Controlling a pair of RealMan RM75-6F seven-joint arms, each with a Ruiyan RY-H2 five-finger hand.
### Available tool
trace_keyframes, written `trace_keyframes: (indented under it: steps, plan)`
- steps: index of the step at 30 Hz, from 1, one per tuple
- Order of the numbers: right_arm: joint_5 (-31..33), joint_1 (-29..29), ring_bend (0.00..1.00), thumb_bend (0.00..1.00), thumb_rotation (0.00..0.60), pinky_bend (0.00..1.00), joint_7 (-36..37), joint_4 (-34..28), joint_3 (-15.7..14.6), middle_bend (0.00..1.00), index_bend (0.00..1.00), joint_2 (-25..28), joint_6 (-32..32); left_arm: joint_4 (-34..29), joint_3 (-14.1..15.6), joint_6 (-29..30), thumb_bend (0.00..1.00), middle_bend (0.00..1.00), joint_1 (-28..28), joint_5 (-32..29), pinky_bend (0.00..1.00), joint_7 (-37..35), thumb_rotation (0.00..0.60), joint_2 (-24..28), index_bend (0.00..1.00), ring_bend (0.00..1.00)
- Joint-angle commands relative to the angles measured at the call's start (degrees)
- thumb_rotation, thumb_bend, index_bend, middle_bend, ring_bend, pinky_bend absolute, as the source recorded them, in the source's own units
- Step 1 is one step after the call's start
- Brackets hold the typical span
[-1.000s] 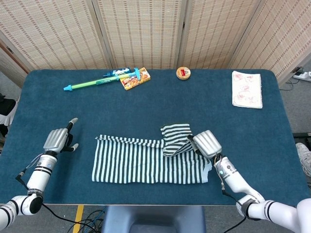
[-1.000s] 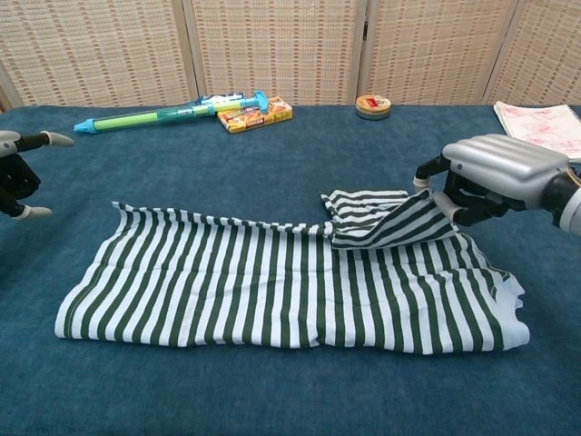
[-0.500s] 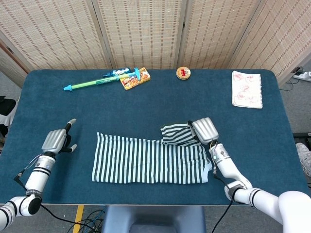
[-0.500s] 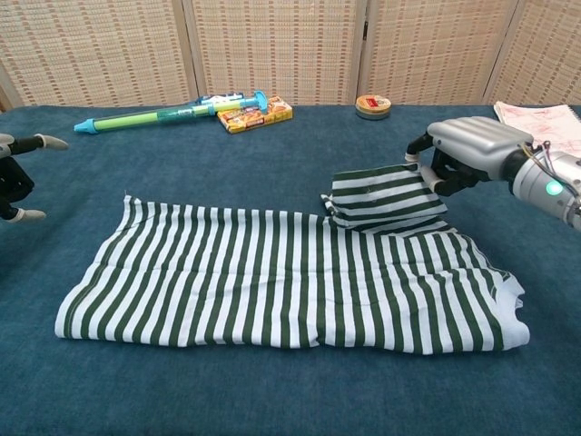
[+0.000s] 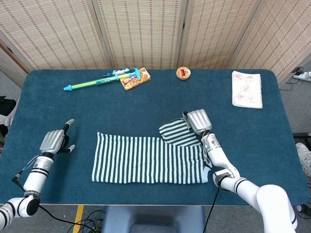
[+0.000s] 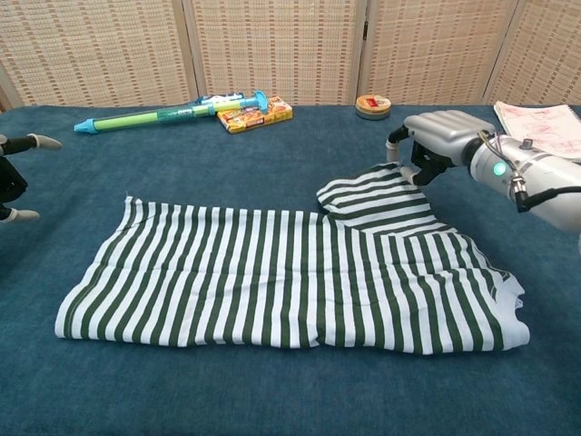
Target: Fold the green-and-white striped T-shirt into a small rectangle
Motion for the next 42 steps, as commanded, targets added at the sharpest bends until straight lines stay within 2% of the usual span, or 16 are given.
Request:
trace_keyframes:
  steps: [1, 5, 11, 15, 27, 33, 42]
  plan:
    - [0.70, 0.88, 0.99, 0.31, 0.600, 1.00, -0.03, 0.37, 0.88, 0.95, 0.27, -0.23, -0.09, -0.09, -0.02, 0.12, 0.32, 0.86, 0.11, 0.03, 0.89, -0.09, 0.600, 0.15, 0.01, 0.81]
    - [1.84, 1.32, 0.99, 0.25, 0.600, 1.00, -0.88, -1.16, 1.85, 0.95, 0.24, 0.83, -0.02, -0.13, -0.04, 0.31, 0.32, 0.86, 0.37, 0.05, 0.89, -0.46, 0.600, 0.37, 0.01, 0.81]
    - [5.40, 0.82, 0.99, 0.25, 0.600, 1.00, -5.47, -6.86, 1.88, 0.95, 0.24, 3.97, -3.00, 0.33, 0.14, 0.20, 0.32, 0.86, 0.64, 0.18, 0.89, -1.07, 0.600, 0.22, 0.01, 0.81]
    - [9.16, 0.97, 0.99, 0.29, 0.600, 1.00, -10.23, -9.21, 1.42, 0.95, 0.24, 4.93, -6.03, 0.74, 0.26, 0.12, 0.32, 0.86, 0.69, 0.43, 0.89, -1.40, 0.600, -0.12, 0.01, 0.81]
    - [20.55, 4.03, 0.99, 0.34, 0.600, 1.00, -21.69, -8.51, 0.37, 0.95, 0.24, 4.19, -11.76, 1.73, 0.41, -0.52, 0.32, 0.86, 0.78, 0.34, 0.89, -1.70, 0.600, -0.55, 0.01, 0.81]
    - [24.56, 5.06, 0.99, 0.37, 0.600, 1.00, -24.63, -8.77, -0.63, 0.95, 0.24, 4.40, -12.94, 1.87, 0.35, -0.65, 0.32, 0.86, 0.81, 0.23, 0.89, -1.64, 0.600, -0.59, 0.01, 0.81]
    - [24.76, 4.95, 0.98, 0.42, 0.600, 1.00, -23.56, -10.22, -2.05, 0.95, 0.37, 5.02, -11.77, 2.04, 0.30, -0.91, 0.32, 0.86, 0.71, 0.11, 0.89, -1.40, 0.600, -0.81, 0.01, 0.81]
